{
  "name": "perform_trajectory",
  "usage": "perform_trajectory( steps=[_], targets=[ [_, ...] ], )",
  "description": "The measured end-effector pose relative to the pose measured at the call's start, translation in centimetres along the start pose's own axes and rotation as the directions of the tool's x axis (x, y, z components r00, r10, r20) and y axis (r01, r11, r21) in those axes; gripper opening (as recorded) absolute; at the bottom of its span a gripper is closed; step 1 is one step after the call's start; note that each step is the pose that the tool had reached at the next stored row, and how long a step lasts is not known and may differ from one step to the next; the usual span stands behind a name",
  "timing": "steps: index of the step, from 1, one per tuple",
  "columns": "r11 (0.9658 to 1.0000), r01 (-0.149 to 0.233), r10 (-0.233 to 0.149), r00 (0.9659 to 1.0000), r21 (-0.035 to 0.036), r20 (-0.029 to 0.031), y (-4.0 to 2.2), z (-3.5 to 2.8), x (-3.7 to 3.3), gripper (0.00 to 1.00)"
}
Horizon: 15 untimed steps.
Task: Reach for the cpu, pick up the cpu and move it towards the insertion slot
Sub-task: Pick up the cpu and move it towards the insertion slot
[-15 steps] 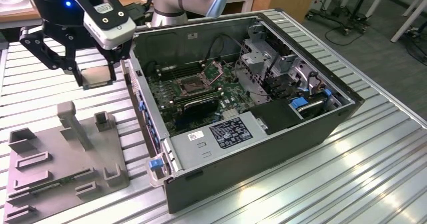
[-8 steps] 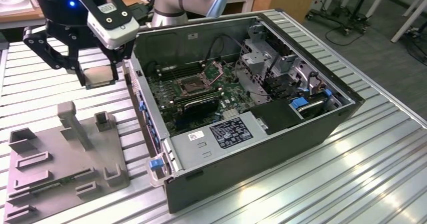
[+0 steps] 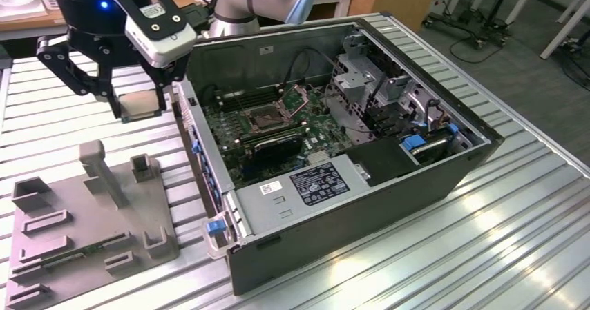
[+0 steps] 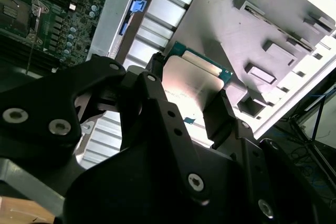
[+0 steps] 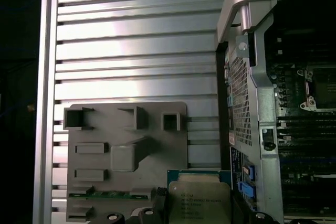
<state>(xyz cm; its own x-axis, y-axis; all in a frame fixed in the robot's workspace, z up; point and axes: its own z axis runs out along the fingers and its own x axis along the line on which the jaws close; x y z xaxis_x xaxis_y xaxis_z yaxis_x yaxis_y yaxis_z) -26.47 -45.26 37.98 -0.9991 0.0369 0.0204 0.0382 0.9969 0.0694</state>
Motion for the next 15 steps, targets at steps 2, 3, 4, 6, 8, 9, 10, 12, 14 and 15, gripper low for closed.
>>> perform_trajectory(
  steps=[2, 3, 4, 6, 8, 9, 10, 12, 14, 15],
  targets=[
    [1.0000, 0.000, 0.000, 1.0000, 0.0000, 0.0000, 0.00, 0.00, -0.10, 0.55],
    [1.0000, 0.000, 0.000, 1.0000, 0.0000, 0.0000, 0.01, 0.00, -0.15, 0.55],
    [1.0000, 0.000, 0.000, 1.0000, 0.0000, 0.0000, 0.01, 0.00, -0.22, 0.55],
    [1.0000, 0.000, 0.000, 1.0000, 0.0000, 0.0000, 0.01, 0.00, -0.36, 0.55],
    [1.0000, 0.000, 0.000, 1.0000, 0.0000, 0.0000, 0.02, 0.00, -0.49, 0.55],
    [1.0000, 0.000, 0.000, 1.0000, 0.0000, 0.0000, 0.02, 0.00, -0.55, 0.55],
    [1.0000, 0.000, 0.000, 1.0000, 0.0000, 0.0000, 0.02, -0.01, -0.62, 0.55],
    [1.0000, 0.000, 0.000, 1.0000, 0.0000, 0.0000, 0.03, -0.01, -0.73, 0.55],
    [1.0000, 0.000, 0.000, 1.0000, 0.0000, 0.0000, 0.03, -0.01, -0.83, 0.55],
    [1.0000, 0.000, 0.000, 1.0000, 0.0000, 0.0000, 0.03, -0.01, -0.90, 0.55]
  ],
)
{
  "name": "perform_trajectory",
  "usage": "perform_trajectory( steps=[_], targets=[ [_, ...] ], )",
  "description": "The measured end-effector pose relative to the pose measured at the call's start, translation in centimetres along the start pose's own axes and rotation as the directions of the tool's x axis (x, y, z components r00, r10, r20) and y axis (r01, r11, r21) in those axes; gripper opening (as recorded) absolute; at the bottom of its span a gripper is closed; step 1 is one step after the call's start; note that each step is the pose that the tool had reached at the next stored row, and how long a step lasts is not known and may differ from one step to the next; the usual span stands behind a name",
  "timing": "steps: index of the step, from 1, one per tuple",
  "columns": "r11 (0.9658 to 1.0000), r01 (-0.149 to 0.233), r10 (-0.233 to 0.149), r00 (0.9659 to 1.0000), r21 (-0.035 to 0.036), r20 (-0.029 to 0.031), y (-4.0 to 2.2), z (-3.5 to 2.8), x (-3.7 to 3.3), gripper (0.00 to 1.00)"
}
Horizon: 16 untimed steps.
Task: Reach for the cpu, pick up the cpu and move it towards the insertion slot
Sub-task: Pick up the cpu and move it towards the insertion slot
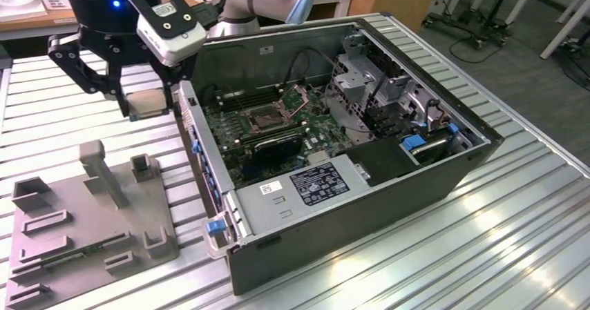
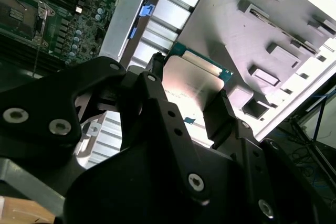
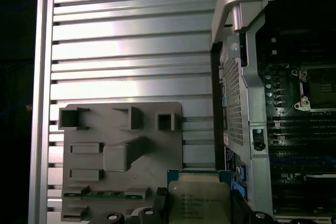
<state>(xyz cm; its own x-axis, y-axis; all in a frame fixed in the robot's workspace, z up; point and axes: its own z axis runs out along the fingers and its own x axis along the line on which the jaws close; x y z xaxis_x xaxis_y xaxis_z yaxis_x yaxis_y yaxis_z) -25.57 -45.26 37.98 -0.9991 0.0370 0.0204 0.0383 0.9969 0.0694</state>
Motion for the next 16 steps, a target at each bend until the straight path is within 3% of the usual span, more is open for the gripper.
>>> perform_trajectory(
  steps=[16],
  targets=[
    [1.0000, 0.000, 0.000, 1.0000, -0.0001, 0.0000, 0.04, -0.02, -1.08, 0.55]
  ],
)
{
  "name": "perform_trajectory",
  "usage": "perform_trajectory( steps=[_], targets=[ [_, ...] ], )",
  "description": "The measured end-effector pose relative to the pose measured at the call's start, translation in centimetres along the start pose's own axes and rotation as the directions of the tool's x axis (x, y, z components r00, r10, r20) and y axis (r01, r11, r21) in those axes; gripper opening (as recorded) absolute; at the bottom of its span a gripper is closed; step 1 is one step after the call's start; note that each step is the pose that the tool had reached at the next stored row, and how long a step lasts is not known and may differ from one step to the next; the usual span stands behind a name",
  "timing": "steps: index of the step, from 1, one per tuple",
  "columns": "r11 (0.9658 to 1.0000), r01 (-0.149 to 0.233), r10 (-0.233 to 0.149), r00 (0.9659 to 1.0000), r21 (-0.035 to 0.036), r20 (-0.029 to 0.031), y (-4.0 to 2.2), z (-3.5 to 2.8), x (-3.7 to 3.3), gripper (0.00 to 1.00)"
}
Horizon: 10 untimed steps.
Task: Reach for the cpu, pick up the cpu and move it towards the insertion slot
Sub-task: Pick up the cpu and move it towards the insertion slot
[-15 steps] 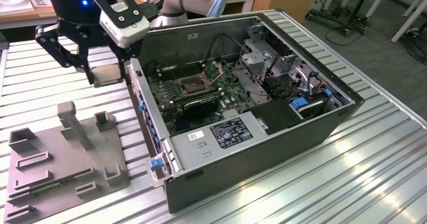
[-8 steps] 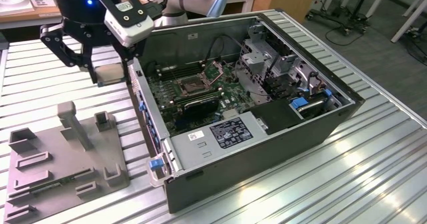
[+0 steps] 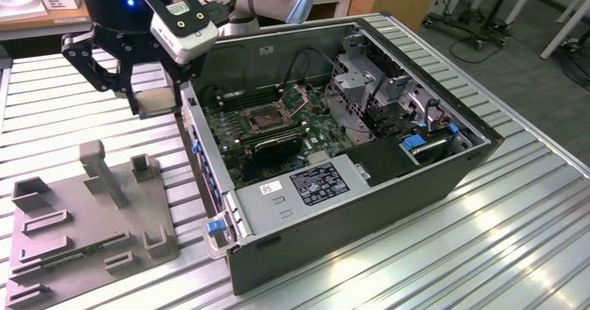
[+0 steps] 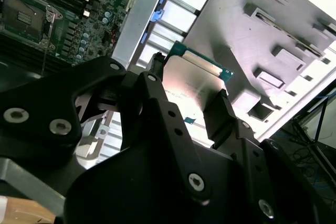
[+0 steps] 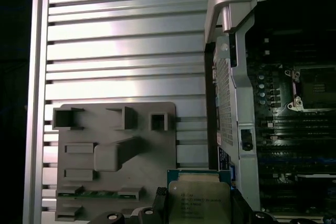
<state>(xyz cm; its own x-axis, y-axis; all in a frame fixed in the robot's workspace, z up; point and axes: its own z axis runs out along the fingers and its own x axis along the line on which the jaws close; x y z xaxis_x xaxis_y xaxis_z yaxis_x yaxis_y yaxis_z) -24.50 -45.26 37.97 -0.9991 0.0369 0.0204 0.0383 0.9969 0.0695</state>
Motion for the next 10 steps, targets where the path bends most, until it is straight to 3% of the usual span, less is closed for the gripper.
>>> perform_trajectory(
  steps=[10],
  targets=[
    [1.0000, 0.000, 0.000, 1.0000, 0.0000, 0.0000, 0.02, -0.01, -0.59, 0.55]
  ],
)
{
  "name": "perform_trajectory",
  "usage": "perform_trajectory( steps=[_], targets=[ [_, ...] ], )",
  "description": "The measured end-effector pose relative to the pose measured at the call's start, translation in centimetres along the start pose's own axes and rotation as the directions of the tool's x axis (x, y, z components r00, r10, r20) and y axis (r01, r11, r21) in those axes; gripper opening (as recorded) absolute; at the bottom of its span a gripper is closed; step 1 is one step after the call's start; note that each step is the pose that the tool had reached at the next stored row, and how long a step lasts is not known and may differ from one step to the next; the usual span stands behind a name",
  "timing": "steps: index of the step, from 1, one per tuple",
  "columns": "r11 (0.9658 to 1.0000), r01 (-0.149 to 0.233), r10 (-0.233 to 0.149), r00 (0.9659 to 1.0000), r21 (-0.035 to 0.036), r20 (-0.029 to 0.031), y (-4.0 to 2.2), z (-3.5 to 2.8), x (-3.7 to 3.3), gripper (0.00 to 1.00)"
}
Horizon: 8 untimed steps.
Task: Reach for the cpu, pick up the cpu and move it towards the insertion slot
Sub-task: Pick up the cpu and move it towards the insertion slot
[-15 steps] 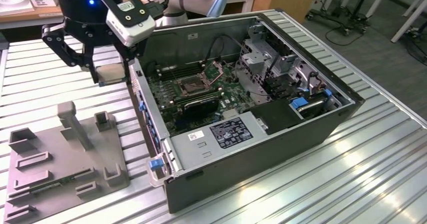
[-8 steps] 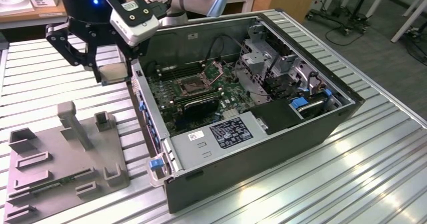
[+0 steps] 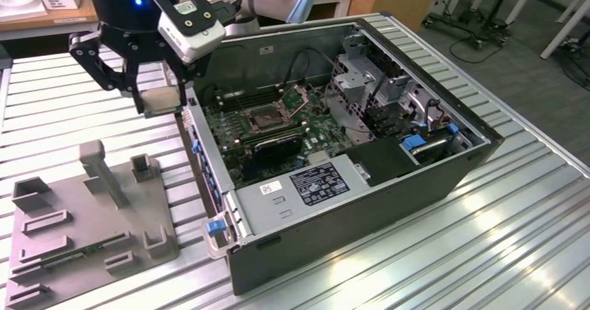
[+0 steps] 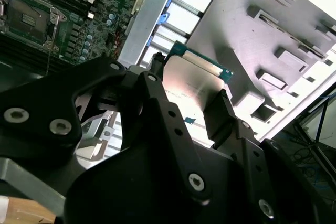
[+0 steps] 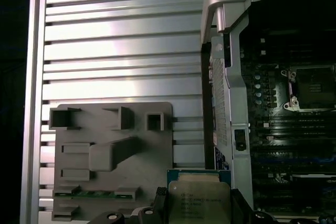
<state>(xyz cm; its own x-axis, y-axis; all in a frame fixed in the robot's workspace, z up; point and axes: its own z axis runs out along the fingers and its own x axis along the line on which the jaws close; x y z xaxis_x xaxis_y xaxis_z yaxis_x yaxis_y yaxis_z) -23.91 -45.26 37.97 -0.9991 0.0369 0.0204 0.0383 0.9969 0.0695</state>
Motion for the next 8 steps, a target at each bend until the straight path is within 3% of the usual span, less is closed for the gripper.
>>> perform_trajectory(
  steps=[8],
  targets=[
    [1.0000, 0.000, 0.000, 1.0000, 0.0000, 0.0000, 0.02, -0.01, -0.47, 0.55]
  ],
)
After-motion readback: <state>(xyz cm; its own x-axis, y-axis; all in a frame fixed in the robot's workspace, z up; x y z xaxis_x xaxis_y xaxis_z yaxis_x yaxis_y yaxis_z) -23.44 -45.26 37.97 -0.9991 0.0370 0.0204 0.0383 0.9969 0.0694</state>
